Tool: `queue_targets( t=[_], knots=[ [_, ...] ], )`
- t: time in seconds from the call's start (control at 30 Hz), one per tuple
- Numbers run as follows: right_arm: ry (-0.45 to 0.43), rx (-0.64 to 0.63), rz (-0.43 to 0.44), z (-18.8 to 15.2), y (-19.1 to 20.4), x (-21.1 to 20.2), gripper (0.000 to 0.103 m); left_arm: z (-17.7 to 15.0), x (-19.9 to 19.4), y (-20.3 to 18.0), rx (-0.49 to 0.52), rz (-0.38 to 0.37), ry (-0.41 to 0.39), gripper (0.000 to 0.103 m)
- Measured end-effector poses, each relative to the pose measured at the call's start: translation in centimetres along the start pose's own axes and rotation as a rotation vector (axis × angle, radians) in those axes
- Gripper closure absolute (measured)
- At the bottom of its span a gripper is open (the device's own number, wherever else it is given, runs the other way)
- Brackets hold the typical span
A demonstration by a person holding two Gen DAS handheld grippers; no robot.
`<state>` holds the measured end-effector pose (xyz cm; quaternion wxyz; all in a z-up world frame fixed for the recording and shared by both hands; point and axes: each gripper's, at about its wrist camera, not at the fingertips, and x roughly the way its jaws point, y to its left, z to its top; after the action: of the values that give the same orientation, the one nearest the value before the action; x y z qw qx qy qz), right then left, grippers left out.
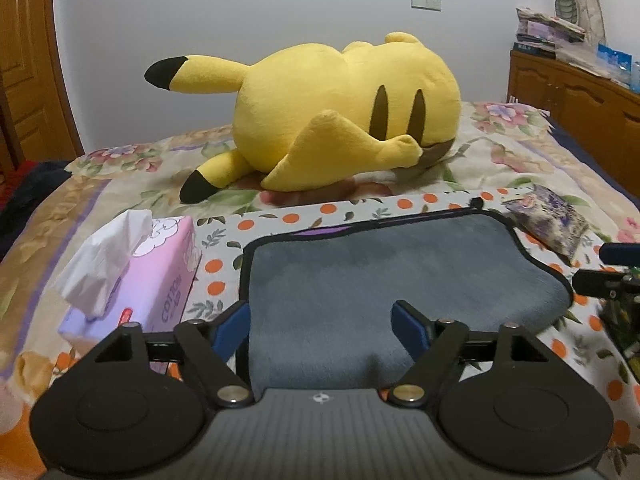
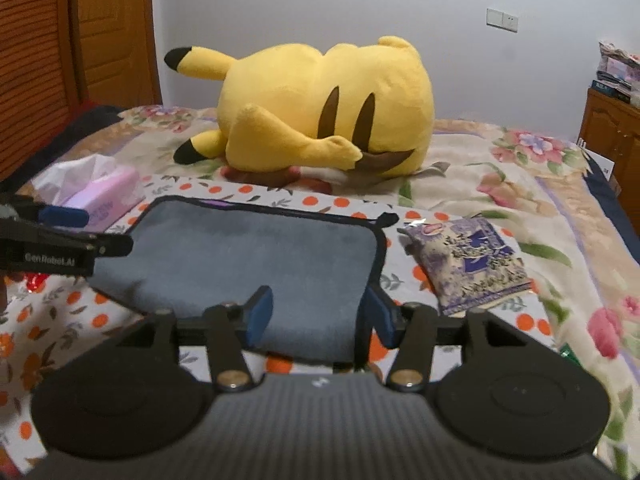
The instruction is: Fold towel
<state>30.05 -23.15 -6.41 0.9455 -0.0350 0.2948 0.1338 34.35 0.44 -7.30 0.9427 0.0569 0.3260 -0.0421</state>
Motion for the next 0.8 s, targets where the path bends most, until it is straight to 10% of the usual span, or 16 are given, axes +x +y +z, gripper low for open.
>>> queue_targets(
  t=[0.5,0.8],
  knots=[
    [-0.054,0.016,0.001,-0.7,0.3,-6.3,0.003,-0.4,-7.2,-1.5,-0.016,-0.017,-0.039,0.000],
    [-0.070,0.016,-0.002,-1.0,0.4,-9.3,0.000,-1.1,-10.9,-2.5,0.027,-0.014,-0.046,0.000]
  ],
)
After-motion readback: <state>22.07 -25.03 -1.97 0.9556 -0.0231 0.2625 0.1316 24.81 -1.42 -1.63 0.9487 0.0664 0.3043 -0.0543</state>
